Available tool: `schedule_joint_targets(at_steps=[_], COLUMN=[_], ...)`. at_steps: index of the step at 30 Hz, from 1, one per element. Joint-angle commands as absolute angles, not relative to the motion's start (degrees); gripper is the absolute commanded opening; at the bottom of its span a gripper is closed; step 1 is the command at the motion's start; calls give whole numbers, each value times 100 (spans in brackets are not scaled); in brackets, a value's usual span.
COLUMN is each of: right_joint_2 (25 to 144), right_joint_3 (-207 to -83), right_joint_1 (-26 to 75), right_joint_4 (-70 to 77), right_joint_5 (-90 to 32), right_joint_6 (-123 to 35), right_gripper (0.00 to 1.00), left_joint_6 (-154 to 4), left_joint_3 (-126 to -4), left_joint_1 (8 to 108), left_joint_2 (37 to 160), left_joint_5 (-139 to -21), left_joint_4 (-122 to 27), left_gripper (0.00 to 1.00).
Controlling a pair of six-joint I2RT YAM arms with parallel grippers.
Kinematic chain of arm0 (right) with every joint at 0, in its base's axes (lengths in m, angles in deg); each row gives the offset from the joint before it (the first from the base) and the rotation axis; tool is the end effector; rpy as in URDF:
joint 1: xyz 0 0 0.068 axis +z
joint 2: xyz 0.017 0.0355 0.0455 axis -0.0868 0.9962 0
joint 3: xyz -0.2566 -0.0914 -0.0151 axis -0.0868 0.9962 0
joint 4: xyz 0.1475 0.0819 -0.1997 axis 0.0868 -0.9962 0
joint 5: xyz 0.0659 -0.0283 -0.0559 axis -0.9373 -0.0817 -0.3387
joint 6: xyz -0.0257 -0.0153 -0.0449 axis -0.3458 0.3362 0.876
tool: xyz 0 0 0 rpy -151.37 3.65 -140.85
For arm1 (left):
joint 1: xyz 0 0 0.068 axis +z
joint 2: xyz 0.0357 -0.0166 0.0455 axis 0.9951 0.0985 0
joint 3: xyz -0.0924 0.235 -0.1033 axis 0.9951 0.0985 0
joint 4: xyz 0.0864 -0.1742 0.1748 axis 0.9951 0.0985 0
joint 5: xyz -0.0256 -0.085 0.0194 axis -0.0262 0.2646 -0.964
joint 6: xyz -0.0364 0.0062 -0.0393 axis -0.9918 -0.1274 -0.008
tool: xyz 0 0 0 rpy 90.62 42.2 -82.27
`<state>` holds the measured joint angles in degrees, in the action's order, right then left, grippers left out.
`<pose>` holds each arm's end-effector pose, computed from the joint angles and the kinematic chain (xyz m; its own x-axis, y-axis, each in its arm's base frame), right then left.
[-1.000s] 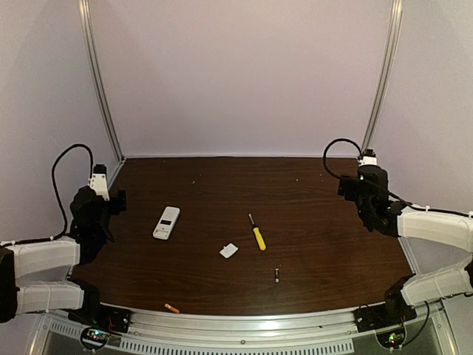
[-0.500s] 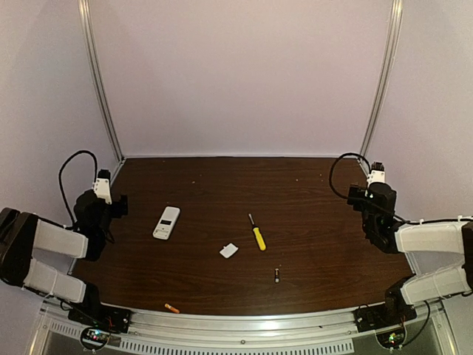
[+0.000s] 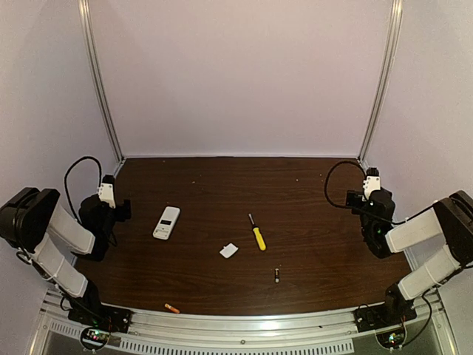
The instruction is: Unload the batteries from the remote control
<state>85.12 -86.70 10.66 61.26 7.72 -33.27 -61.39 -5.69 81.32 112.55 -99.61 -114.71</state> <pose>0.2418 0.0497 0.1660 -0.1382 -0.0979 -0.9856 0.2209 0.9670 -0.1271 0.2403 -0.0057 0.1385 -0.1359 0.0384 -0.9900 -0.1385 0.9887 0.0574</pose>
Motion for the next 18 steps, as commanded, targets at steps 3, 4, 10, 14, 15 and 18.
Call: schedule_joint_targets(at_steps=[3,4,10,14,15,18], right_joint_2=[8813,8914,8934,8995,8976,9046], right_joint_3=[-8267,-8226,-8130,-8310,-8356,-8467], right_joint_1=[660,598,487,350,320,170], right_joint_4=[7479,7698,7859,7530,7397,7173], right_joint_5=[1,-109,-532,-910,-977,-1283], right_joint_6=[-3292,-3293,-3317,-3343,-3374,-3478], right_gripper=[100,100,100,100,100,100], left_joint_6=[-6210,-6207,-6268,-6295,-6302,-6303], left_joint_3=[-655,-656,-832,-865,-866,-867], left_joint_1=[8195,8197,8331,8382,8382,8382], left_joint_2=[11306,11305,11292,11293,11293,11293], left_joint_5=[-9719,-9718,-9419,-9203,-9197,-9197], left_joint_4=[-11961,-11973,-11585,-11521,-11521,-11522], left_gripper=[93,93,97,97,97,97])
